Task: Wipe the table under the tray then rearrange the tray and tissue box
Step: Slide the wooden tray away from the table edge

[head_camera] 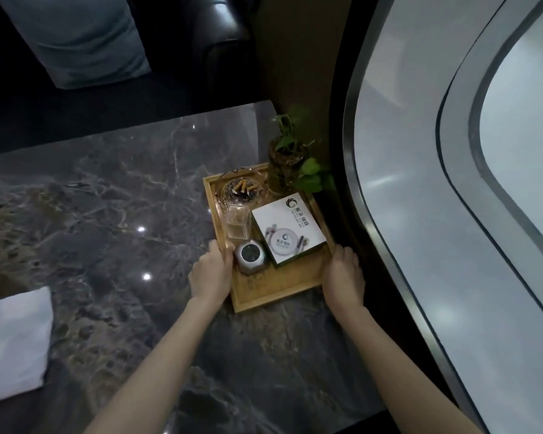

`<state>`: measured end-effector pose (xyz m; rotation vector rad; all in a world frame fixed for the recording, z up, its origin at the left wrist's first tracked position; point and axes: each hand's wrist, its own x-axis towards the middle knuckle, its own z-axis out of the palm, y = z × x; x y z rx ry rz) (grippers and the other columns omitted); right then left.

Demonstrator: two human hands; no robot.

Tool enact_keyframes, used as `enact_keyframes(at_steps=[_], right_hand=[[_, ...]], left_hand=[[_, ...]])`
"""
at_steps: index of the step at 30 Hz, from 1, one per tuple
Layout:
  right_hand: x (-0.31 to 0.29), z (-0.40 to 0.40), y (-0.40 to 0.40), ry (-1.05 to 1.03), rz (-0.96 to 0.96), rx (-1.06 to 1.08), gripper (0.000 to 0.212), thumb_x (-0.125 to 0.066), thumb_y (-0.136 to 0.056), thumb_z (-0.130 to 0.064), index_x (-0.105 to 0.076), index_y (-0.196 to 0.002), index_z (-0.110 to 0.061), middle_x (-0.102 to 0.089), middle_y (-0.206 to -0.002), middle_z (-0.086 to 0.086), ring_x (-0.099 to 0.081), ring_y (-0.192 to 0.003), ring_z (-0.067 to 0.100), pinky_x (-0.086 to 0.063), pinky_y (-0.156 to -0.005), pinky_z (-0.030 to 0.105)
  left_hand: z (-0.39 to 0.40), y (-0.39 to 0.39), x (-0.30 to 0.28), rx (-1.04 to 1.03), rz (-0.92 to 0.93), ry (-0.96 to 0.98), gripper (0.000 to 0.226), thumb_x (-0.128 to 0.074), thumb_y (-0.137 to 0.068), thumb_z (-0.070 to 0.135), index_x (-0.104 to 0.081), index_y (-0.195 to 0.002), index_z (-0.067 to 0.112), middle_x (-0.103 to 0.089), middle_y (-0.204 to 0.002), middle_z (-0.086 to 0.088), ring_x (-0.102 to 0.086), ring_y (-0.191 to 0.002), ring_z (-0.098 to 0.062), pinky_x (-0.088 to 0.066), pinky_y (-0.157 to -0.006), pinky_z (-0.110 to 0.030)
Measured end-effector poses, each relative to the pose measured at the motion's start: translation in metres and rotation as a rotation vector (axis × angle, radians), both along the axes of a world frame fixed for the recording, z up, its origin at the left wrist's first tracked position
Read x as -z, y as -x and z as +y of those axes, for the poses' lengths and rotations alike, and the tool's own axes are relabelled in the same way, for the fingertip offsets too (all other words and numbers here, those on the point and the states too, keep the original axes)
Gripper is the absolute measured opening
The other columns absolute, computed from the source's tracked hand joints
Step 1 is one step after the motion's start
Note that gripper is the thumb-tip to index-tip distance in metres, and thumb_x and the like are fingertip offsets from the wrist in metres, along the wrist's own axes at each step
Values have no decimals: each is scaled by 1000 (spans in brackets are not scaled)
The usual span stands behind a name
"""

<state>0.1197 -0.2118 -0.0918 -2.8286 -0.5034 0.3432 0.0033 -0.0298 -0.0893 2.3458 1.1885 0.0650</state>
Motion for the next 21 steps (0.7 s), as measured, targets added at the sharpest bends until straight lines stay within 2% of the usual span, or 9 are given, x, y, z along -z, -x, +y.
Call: enact_keyframes(at_steps=[5, 8, 13, 17, 21], right_hand=[[1, 6, 3, -44, 1, 101, 32, -39, -95, -11, -45, -124, 0, -52, -118, 21, -48, -111, 34, -44, -79, 44], [0, 10, 3, -50, -12, 143, 24, -37, -91, 0, -52, -109, 0, -54, -113, 21, -50, -107, 34, -43, -76, 43], [-3, 11, 2, -33, -27, 128, 25, -39, -86, 7, -54, -105, 2, -57, -109, 24, -53, -103, 36, -43, -83, 44], [-10, 11, -2, -64, 16, 141, 18, -39, -87, 6, -52, -100, 3, -62, -101, 25, -58, -93, 37, -47, -72, 41], [-14, 10, -8, -204, 133, 167, 18, -38, -92, -2, -48, -103, 7, -58, -102, 28, -59, -89, 40, -46, -68, 39]], left_hand=[[0, -6, 6, 38, 1, -37, 16, -38, -94, 21, -36, -86, 8, -65, -85, -26, -61, -76, -42, -36, -57, -39], [5, -9, 4, 58, 38, -12, 14, -37, -93, 17, -30, -83, 9, -64, -89, -28, -60, -82, -45, -35, -60, -41], [10, -10, -5, 78, 70, 18, 14, -34, -94, 19, -33, -85, 8, -62, -97, -29, -58, -89, -45, -40, -67, -45], [6, -12, -10, 15, 14, 86, 13, -33, -94, 19, -33, -87, 8, -61, -96, -28, -57, -87, -44, -39, -66, -43], [0, -12, -8, -104, -83, 174, 15, -30, -94, 19, -38, -90, 6, -62, -91, -27, -58, -80, -42, -48, -73, -52]])
